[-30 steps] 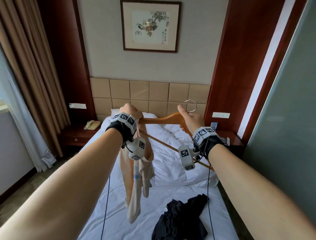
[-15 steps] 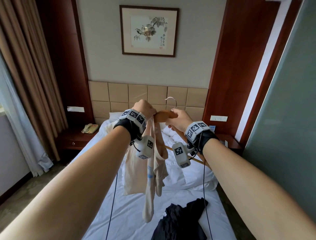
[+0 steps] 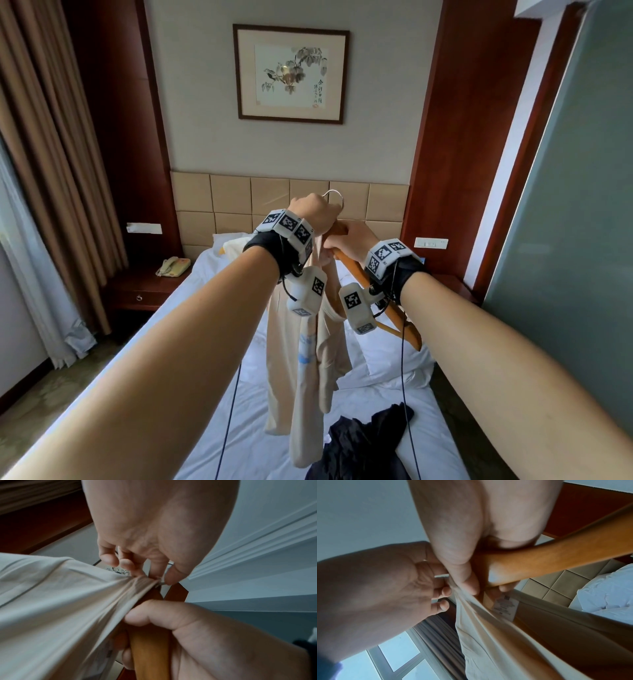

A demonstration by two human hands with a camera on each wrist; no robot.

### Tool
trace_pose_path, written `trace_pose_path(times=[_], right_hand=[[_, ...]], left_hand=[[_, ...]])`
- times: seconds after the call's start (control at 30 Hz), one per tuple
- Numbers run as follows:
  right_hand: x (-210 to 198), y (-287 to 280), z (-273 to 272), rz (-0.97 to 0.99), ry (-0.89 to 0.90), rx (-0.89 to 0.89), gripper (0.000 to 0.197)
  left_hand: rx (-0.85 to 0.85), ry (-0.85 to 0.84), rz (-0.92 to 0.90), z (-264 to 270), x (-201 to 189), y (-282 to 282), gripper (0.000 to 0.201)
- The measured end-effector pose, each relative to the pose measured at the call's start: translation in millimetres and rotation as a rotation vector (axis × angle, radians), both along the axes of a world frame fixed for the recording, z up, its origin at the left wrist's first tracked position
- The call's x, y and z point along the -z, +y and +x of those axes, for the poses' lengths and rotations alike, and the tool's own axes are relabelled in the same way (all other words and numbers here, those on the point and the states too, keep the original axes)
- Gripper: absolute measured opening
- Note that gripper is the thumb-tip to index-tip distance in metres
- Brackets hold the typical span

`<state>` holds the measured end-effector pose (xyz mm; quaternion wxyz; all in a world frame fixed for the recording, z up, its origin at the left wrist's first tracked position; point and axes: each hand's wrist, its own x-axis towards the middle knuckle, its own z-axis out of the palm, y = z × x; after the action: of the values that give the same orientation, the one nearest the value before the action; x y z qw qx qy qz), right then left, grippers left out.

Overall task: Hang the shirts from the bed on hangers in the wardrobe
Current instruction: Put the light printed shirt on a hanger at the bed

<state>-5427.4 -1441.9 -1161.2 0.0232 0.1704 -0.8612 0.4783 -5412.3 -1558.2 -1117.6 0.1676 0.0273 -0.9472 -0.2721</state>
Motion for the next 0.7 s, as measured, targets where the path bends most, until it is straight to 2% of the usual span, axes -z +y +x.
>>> trace_pose_path(times=[0.1, 0.17, 0.23, 0.33, 0.53, 0.63, 0.7], right_hand=[[-3.8, 3.0, 2.9, 0.009, 0.027, 0.009, 0.008], [-7.5, 5.3, 8.1, 0.013, 0.041, 0.019, 0.005], [-11.5, 6.6, 11.9, 0.003, 0.039, 0.008, 0.007], [-17.4, 6.6, 15.8, -0.063, 0.037, -0.057, 0.020], [-21.1, 4.9, 21.0, -0.108, 0.023, -0.137, 0.032], [-22.5, 3.2, 24.6, -0.129, 0.024, -0.165, 0.029], [-23.5, 2.8, 26.1, -0.156, 0.019, -0.175, 0.026]], left_hand=[[0.040, -0.016, -0.158, -0.8, -1.1, 0.5, 0.041], [0.079, -0.030, -0.190, -0.3, -3.5, -2.2, 0.045], [0.119, -0.046, -0.175, -1.1, -4.7, -6.3, 0.054], [0.123, -0.065, -0.159, 0.4, -7.5, -14.0, 0.063], [0.186, -0.283, -0.063, 0.3, -12.2, -31.0, 0.071], [0.196, -0.317, -0.037, 6.1, -14.4, -36.7, 0.076], [0.222, -0.283, 0.009, 7.4, -13.7, -38.4, 0.069]])
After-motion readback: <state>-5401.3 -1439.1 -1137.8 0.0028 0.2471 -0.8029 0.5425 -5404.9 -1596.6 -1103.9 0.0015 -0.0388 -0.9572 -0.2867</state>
